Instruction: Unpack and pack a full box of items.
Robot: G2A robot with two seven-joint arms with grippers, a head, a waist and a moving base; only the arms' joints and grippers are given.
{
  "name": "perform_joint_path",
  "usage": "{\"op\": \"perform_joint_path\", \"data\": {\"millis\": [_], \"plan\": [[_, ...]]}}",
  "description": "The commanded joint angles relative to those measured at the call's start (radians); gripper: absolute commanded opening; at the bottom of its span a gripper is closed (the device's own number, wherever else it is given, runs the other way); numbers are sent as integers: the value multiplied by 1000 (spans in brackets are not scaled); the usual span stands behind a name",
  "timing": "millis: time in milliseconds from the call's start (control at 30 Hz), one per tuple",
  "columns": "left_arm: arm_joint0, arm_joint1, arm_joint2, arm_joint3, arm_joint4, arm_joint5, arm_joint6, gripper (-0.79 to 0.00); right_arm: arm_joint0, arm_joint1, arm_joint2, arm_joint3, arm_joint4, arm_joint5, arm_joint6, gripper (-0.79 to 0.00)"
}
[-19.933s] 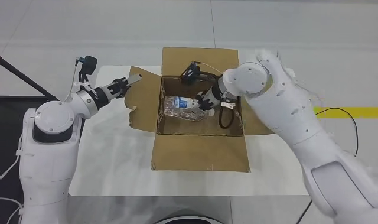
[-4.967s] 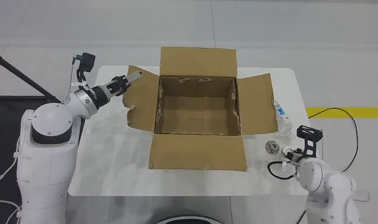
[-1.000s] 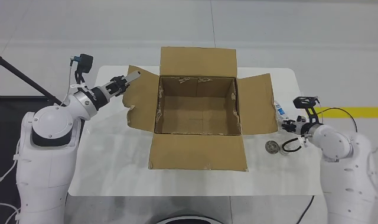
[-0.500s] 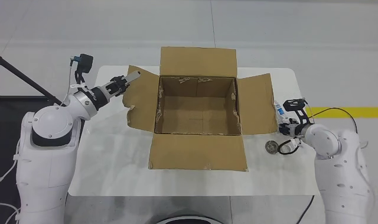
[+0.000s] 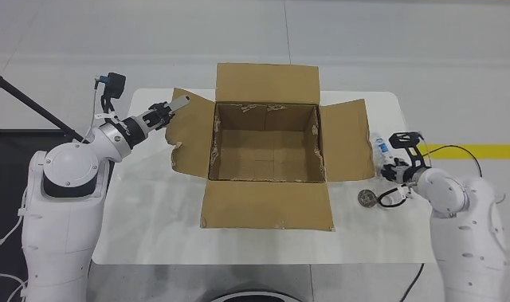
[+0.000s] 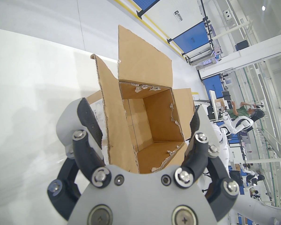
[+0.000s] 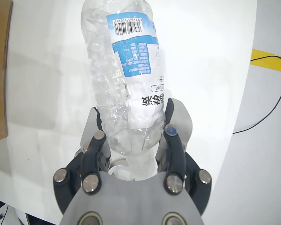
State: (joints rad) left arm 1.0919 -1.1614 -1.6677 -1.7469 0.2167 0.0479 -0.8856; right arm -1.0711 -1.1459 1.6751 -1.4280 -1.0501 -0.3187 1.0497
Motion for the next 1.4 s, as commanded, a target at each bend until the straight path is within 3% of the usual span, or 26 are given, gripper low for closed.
{"op": "perform_joint_path", "data": {"millis": [0, 433, 467, 500, 600, 833, 1133, 1367], "plan": [[0, 0, 0, 0, 0, 0, 0, 0, -7, 3, 6, -10, 9, 2, -2, -785], [0, 0, 0, 0, 0, 0, 0, 0, -34, 17, -9, -19, 30, 17, 10, -785], [0, 0, 0, 0, 0, 0, 0, 0, -34, 18, -11, -17, 31, 21, 10, -662], [0, 0, 0, 0, 0, 0, 0, 0, -33, 19, -13, -15, 30, 24, 10, -459], [0, 0, 0, 0, 0, 0, 0, 0, -38, 22, -10, -19, 34, 38, 5, 0], [0, 0, 0, 0, 0, 0, 0, 0, -89, 36, 57, -95, 70, 59, 9, 0], [0, 0, 0, 0, 0, 0, 0, 0, -264, 58, 224, -336, 136, 89, 99, 0], [0, 0, 0, 0, 0, 0, 0, 0, -264, 58, 224, -336, 136, 89, 99, 0]]}}
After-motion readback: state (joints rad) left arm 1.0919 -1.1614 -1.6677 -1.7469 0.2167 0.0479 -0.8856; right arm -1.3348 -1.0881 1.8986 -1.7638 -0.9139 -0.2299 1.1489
